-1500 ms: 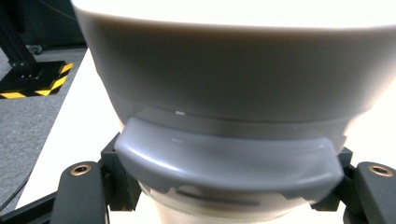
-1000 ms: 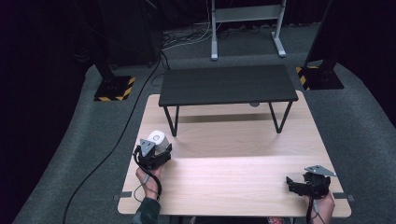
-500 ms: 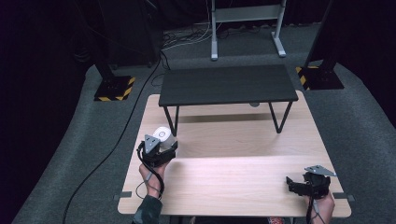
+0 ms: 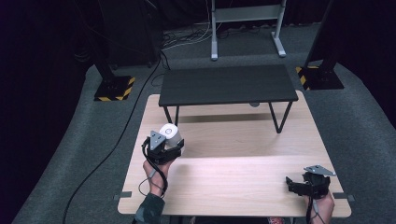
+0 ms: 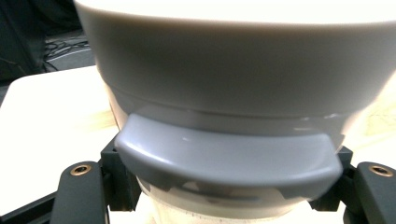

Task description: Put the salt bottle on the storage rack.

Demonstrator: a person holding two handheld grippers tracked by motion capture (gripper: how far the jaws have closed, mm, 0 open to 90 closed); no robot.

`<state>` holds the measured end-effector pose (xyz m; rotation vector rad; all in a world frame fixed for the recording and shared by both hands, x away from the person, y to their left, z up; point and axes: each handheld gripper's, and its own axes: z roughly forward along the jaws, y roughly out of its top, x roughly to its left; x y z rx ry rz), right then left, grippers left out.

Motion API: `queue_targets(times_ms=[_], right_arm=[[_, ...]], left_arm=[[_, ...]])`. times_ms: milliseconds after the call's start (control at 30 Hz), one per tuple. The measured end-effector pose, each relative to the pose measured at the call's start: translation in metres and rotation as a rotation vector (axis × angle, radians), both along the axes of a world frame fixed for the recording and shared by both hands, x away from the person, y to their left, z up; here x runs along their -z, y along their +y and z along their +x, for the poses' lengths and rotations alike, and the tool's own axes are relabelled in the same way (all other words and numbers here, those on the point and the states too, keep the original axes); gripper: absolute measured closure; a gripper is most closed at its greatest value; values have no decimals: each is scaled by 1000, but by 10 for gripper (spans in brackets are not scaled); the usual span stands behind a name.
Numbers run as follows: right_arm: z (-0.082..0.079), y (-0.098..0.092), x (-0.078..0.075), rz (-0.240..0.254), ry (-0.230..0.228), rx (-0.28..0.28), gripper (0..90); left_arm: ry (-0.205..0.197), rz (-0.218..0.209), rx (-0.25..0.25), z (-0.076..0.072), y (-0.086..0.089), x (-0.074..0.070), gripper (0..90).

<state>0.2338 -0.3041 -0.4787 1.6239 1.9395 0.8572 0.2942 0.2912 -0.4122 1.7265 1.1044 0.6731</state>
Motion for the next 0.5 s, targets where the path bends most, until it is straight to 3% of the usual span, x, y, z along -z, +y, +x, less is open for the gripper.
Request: queue_targets(times_ms=[500], right_arm=[[0, 0, 0, 1, 0, -1, 0]], left_arm=[[11, 1, 47, 16, -14, -8, 289]])
